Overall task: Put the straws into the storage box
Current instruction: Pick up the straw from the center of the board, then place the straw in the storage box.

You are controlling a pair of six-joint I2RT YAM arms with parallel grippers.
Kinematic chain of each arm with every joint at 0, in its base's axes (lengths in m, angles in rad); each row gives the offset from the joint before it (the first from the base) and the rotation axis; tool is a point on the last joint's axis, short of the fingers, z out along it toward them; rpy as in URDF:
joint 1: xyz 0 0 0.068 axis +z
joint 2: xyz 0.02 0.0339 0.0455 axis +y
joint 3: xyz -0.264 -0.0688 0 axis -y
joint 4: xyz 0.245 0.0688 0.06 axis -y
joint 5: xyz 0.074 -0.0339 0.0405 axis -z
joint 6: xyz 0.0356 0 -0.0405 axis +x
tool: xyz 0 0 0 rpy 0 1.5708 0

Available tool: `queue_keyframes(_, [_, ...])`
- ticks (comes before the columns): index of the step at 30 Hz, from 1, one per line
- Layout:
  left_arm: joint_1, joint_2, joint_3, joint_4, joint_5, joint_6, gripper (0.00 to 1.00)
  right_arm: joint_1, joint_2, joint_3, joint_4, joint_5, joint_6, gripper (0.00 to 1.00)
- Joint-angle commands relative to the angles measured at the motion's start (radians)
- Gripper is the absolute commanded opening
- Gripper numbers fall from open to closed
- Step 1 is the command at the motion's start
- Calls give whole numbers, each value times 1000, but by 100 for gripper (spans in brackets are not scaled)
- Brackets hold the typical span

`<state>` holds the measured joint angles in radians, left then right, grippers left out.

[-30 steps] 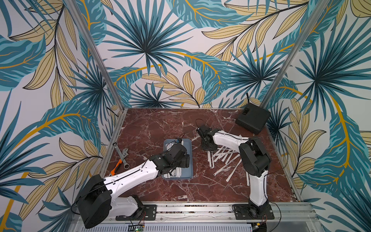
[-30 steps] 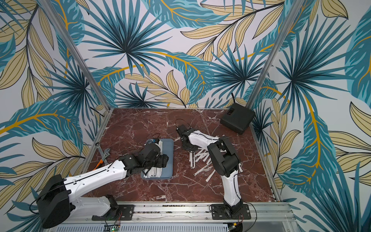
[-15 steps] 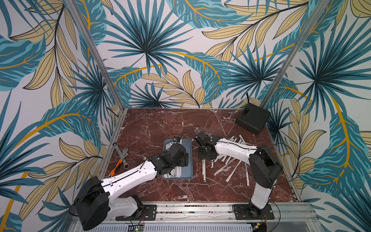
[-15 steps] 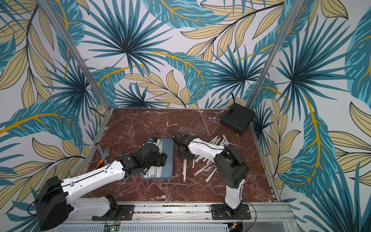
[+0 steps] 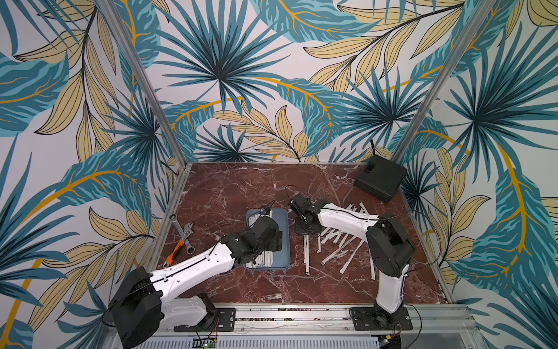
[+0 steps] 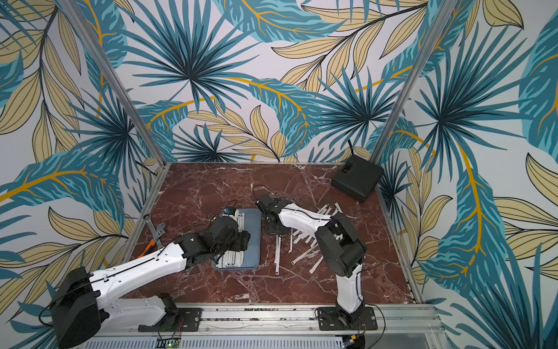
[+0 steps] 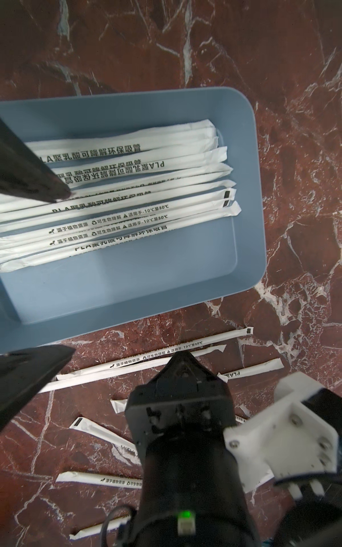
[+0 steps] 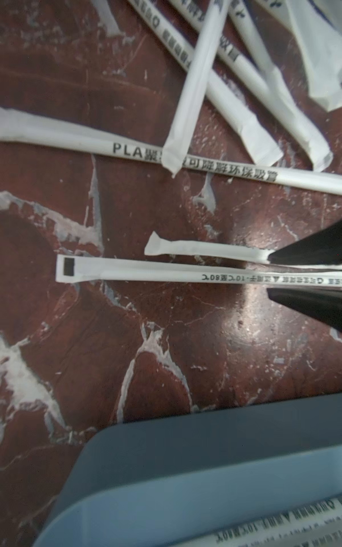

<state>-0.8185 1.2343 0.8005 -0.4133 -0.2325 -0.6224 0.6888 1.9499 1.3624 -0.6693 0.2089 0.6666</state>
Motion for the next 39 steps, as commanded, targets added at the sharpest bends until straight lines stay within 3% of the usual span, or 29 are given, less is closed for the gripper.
queue_keyframes(1, [4, -17, -24, -7, -18, -9, 81, -3, 41, -4, 8, 10, 16, 20])
queue_keyframes(10, [5, -28, -26, -25, -26, -11, 81, -10, 70, -19, 34, -7, 15, 13])
queue_keyframes(17, [18, -82, -55, -42, -76, -19, 81, 8, -61, 9, 24, -54, 10, 10])
queue_keyframes(21, [76, -156, -98, -38, -73, -16, 81, 66, -101, 94, -14, -62, 8, 10])
queue_keyframes(27, [147, -233, -139, -53, -42, -10, 81, 165, 12, 231, 21, -87, 68, 9])
queue_keyframes(39, [148, -235, -176, -35, -18, -20, 81, 182, 223, 295, 11, -81, 144, 9])
